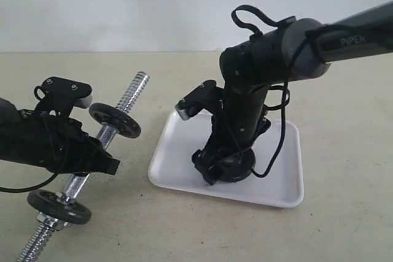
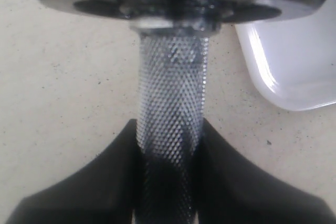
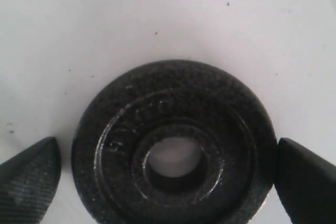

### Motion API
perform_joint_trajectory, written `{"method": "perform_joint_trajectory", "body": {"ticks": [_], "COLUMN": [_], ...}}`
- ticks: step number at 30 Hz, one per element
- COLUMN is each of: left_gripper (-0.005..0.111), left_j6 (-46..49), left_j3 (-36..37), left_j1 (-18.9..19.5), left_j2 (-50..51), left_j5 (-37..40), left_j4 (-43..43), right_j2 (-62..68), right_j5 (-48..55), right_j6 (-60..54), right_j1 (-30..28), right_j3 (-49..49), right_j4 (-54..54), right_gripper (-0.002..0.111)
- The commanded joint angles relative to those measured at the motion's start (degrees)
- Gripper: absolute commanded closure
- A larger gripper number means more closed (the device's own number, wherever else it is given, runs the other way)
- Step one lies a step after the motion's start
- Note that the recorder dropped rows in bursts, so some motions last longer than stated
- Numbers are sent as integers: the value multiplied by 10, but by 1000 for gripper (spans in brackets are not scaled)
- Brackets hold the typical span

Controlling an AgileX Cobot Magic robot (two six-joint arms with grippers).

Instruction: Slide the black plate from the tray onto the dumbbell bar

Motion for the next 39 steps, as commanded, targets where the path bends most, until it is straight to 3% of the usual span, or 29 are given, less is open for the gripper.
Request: {"method": "perform_joint_trajectory", "body": {"ticks": [1, 39], "left_gripper": [102, 102], "left_j6": [0, 0], "left_j3": [-16, -16], "left_j1": [2, 2], "left_j2": [-28, -28], "left_j5": [-23, -15], "left_j4": [-10, -10], "right_j2": [14, 14], "right_j5": [61, 31], "right_j6": [-12, 162], "right_j1": [-15, -18], "right_j3": [-14, -35], "right_j4": [15, 61], "right_gripper": [3, 3]}}
